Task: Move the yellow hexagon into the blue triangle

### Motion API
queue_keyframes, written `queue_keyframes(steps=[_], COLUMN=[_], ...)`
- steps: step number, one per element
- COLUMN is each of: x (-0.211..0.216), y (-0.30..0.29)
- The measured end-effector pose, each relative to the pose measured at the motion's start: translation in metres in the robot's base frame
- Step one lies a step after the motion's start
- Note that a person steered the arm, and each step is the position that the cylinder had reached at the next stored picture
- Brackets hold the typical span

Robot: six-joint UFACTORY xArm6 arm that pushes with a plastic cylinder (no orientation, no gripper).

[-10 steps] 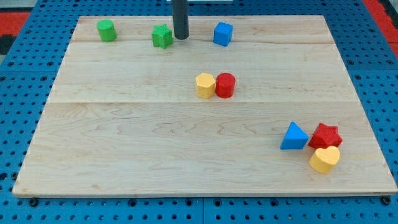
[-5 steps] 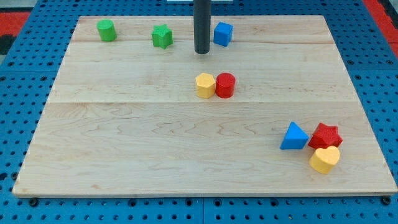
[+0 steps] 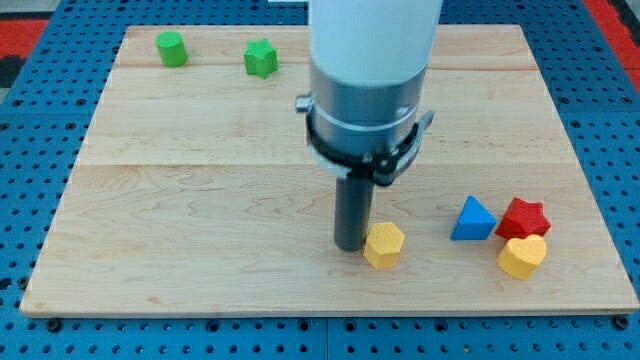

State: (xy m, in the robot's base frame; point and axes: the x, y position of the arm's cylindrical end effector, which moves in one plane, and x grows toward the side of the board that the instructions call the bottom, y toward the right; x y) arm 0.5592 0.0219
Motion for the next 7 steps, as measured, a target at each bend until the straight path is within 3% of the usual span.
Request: queue_keyframes(steps=[2,7], x=[0.005,-0.037], y=[0.106,0.140])
